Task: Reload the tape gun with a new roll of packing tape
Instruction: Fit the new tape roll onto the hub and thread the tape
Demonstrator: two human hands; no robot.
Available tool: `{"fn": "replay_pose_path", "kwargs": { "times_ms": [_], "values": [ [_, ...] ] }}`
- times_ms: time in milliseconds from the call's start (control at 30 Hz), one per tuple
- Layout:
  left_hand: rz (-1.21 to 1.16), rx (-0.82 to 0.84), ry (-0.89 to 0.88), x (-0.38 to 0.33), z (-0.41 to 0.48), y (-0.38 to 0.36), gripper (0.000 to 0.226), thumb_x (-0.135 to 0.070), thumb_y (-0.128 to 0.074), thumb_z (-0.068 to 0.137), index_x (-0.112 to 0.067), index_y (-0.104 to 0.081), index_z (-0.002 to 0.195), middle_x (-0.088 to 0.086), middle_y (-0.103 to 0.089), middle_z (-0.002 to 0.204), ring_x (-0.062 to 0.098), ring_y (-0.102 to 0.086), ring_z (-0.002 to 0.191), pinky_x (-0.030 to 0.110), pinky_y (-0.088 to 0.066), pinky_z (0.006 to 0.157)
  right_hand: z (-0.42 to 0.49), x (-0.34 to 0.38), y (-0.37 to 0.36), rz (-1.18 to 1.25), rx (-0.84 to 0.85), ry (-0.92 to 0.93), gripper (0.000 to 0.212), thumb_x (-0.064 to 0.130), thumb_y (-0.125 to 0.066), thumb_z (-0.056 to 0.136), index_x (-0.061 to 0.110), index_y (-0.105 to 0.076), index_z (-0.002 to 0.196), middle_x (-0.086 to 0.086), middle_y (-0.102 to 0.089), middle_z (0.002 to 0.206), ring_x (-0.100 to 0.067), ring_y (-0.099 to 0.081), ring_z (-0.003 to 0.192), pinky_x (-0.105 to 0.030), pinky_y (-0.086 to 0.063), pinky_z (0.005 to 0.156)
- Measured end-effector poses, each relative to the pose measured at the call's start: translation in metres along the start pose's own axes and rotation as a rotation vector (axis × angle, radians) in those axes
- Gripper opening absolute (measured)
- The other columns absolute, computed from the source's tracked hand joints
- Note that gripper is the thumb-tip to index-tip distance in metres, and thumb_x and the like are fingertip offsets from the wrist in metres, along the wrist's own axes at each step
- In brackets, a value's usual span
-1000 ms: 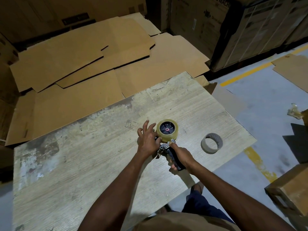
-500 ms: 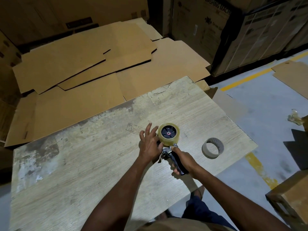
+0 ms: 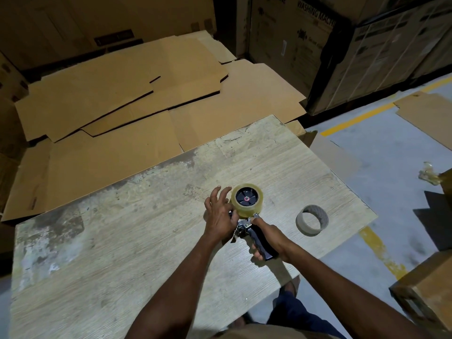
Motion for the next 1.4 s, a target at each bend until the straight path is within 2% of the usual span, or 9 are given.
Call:
{"fn": "replay_pose_path", "kwargs": {
  "times_ms": [100,200,367,633,867,1033,1200,1333,1400],
  "values": [
    [0.009,0.039,-0.013,0.002,0.003,0.003,0.006,-0.020,-0.069,0.082,-0.016,-0.071,0.078,-0.003,-0.041,0.152,0.028,-0.025,0.145,0.054,-0.031,0.108,0.003,0.003,-0.001,0.022,0.115,-0.051,0.091,0.077,-0.058,0.084,-0.006,-0.064,0.120,-0.020,-0.062,0.079,-0.030,-0.062,0.061,-0.035,-0.050,0.058],
    [-0.035,0.068,-0.007,0.001,0.005,0.008,0.008,-0.022,-0.070,0.086,-0.018,-0.072,0.079,-0.010,-0.032,0.150,0.024,-0.022,0.142,0.048,-0.032,0.107,-0.001,0.010,-0.002,0.028,0.051,-0.049,0.077,0.074,-0.059,0.085,0.001,-0.066,0.106,-0.018,-0.066,0.076,-0.029,-0.062,0.057,-0.032,-0.050,0.054],
    [-0.004,0.118,-0.078,0.003,0.010,0.010,0.012,-0.028,-0.066,0.088,-0.021,-0.073,0.080,-0.007,-0.034,0.148,0.027,-0.023,0.144,0.042,-0.020,0.111,-0.012,0.021,0.003,0.013,-0.104,0.009,0.077,0.071,-0.064,0.084,-0.002,-0.074,0.106,-0.019,-0.072,0.072,-0.027,-0.062,0.053,-0.029,-0.050,0.050],
    [-0.080,0.083,-0.171,-0.007,0.001,0.020,0.006,-0.021,-0.069,0.085,-0.018,-0.069,0.080,-0.006,-0.037,0.143,0.024,-0.023,0.140,0.036,-0.014,0.106,-0.018,0.024,0.018,0.020,-0.100,0.031,0.072,0.068,-0.059,0.089,0.000,-0.076,0.105,-0.022,-0.071,0.075,-0.030,-0.062,0.054,-0.031,-0.050,0.049],
    [-0.083,0.117,-0.237,-0.006,-0.013,0.021,0.006,-0.024,-0.067,0.087,-0.019,-0.069,0.086,-0.004,-0.035,0.143,0.028,-0.026,0.137,0.043,-0.023,0.104,-0.023,0.019,0.020,0.000,-0.058,0.033,0.073,0.066,-0.056,0.092,-0.002,-0.074,0.108,-0.023,-0.070,0.076,-0.029,-0.061,0.053,-0.030,-0.050,0.050],
    [-0.122,0.175,-0.129,-0.005,-0.021,0.020,0.015,-0.034,-0.059,0.094,-0.023,-0.070,0.096,-0.001,-0.034,0.142,0.026,-0.022,0.139,0.036,-0.017,0.107,-0.018,0.032,0.024,-0.060,0.113,-0.056,0.067,0.062,-0.050,0.092,-0.001,-0.064,0.107,-0.020,-0.065,0.077,-0.030,-0.060,0.060,-0.032,-0.048,0.058],
    [-0.127,0.145,-0.075,-0.008,-0.022,0.024,0.013,-0.029,-0.059,0.095,-0.020,-0.069,0.094,-0.003,-0.031,0.137,0.025,-0.020,0.138,0.038,-0.019,0.107,-0.018,0.034,0.013,-0.107,-0.151,0.034,0.067,0.065,-0.060,0.077,0.002,-0.075,0.091,-0.018,-0.072,0.071,-0.029,-0.062,0.054,-0.036,-0.049,0.059],
    [-0.041,0.083,-0.194,-0.006,-0.028,0.024,0.024,-0.035,-0.054,0.094,-0.018,-0.070,0.096,-0.002,-0.032,0.135,0.027,-0.027,0.133,0.043,-0.023,0.106,-0.020,0.035,0.010,-0.096,-0.216,0.070,0.063,0.059,-0.058,0.086,-0.002,-0.076,0.091,-0.017,-0.073,0.067,-0.026,-0.063,0.049,-0.030,-0.050,0.053],
    [-0.050,0.043,-0.173,-0.001,-0.034,0.026,0.025,-0.036,-0.053,0.094,-0.019,-0.071,0.098,-0.002,-0.034,0.137,0.028,-0.028,0.134,0.038,-0.019,0.107,-0.021,0.036,0.016,-0.089,-0.238,0.084,0.066,0.060,-0.056,0.089,-0.003,-0.076,0.093,-0.017,-0.073,0.068,-0.026,-0.064,0.049,-0.032,-0.051,0.055]
  ]
}}
Point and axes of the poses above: each hand's wrist, its own z-axis towards the middle knuckle, its own y-axis out of the back of the hand, x = y × z, the point moved 1 cm from there along z, towards the middle knuckle
